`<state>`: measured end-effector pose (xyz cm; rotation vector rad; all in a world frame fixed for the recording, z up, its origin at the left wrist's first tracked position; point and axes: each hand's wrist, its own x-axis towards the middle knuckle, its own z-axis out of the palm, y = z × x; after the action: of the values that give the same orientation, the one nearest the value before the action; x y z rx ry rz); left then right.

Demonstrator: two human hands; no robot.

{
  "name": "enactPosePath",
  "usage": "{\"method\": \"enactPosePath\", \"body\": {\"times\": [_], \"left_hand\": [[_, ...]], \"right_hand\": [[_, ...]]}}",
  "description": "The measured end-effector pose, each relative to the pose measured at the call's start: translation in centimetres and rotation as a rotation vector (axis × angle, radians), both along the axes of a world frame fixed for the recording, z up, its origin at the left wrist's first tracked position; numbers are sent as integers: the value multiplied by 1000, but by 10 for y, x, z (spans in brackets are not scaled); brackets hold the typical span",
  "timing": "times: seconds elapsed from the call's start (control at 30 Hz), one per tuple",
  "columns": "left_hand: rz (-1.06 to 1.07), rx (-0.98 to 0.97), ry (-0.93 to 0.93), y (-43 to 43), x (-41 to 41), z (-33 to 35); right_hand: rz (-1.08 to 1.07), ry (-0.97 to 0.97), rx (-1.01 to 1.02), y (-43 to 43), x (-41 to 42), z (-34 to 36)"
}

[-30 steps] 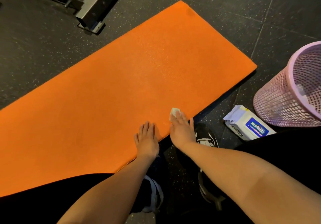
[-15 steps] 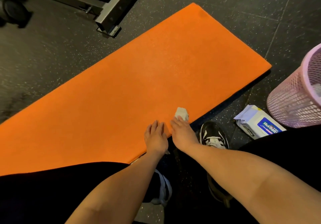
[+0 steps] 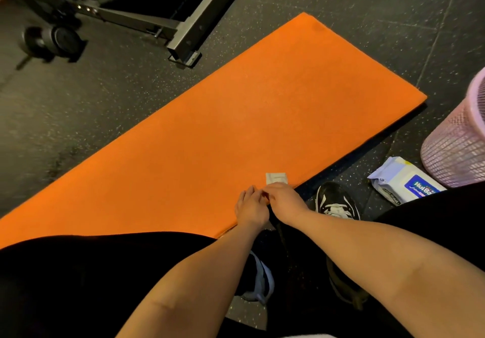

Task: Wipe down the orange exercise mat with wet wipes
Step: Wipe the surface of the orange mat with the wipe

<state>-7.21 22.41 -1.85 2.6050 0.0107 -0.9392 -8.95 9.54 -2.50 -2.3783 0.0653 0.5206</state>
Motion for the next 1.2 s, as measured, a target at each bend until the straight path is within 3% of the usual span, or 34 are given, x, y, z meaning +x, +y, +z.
{"method": "enactPosePath", "body": {"times": [0.13,0.27,0.4,0.57,0.8,0.97,1.03,1.2], "left_hand": [[-30,23,14,-4,0,7],[-9,29,36,-9,1,15],[13,3,47,-11,2,15],[24,-27,25,-5,2,11],[52,-17,17,-6,1,14],[101,-19,-3,-4,3,16],[91,-3,2,-3,4,17],[37,52,6,-5,4,17]], "right_hand": [[51,-9,-24,-16,8,1],[-257,77,-94,-34,13,-13],[-158,71,-46,-31,6,-9],[113,6,9,-14,2,1],[-138,53,-150,-26,9,-6],[123,-7,8,-6,-5,-2],[143,-20,-21,-11,-5,-6],[-95,8,-157,-38,14,-20]]}}
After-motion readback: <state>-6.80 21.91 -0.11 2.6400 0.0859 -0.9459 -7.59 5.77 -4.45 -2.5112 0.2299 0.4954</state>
